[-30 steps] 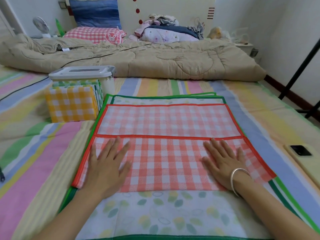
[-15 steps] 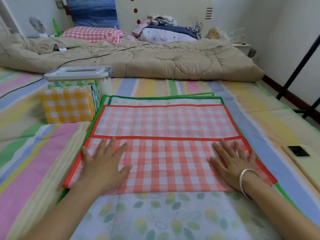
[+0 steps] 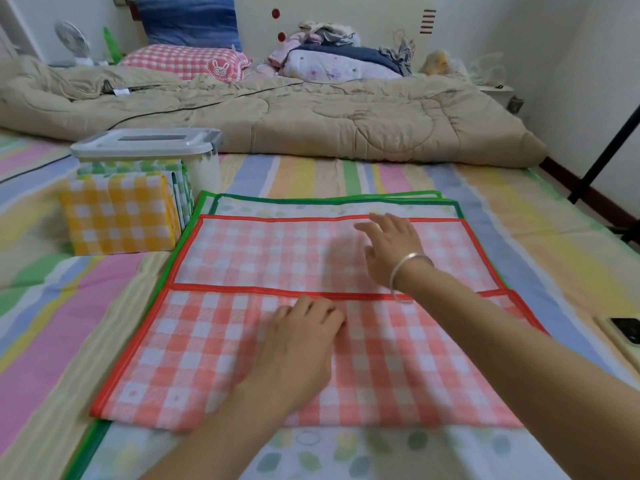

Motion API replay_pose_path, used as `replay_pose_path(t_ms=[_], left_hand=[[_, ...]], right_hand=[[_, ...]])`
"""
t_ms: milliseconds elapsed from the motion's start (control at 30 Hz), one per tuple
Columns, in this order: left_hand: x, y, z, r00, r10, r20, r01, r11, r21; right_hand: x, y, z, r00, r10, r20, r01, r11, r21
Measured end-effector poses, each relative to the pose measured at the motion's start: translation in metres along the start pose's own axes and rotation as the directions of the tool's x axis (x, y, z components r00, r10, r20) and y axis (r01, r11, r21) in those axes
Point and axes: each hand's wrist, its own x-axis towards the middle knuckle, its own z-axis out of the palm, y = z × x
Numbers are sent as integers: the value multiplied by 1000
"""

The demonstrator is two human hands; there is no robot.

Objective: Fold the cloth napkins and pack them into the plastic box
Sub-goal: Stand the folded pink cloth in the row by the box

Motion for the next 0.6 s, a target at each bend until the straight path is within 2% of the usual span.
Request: replay_pose_path(t_ms=[167, 267, 333, 400, 500, 600], left_hand=[[-3, 0, 7, 999, 2, -41, -2, 1000, 12], [-6, -1, 11, 999, 1, -40, -1, 1000, -11], [-7, -3, 14, 1000, -3, -31, 2, 1000, -7], [-7, -4, 18, 1000, -2, -22, 2, 1000, 6], [-6, -4, 21, 1000, -16, -18, 16, 1000, 10], [-7, -5, 24, 999, -35, -8, 36, 999, 19]], right_hand=[[66, -8, -10, 968, 14, 251, 26, 988, -153], [82, -4, -4, 960, 50, 277, 19, 970, -242], [82, -2, -10, 989, 6, 146, 39, 951, -306], [70, -3, -26, 998, -45, -40, 32, 961, -274], [31, -4, -53, 967, -118, -226, 93, 989, -117], [-30, -7, -63, 902, -228, -368, 245, 970, 0]])
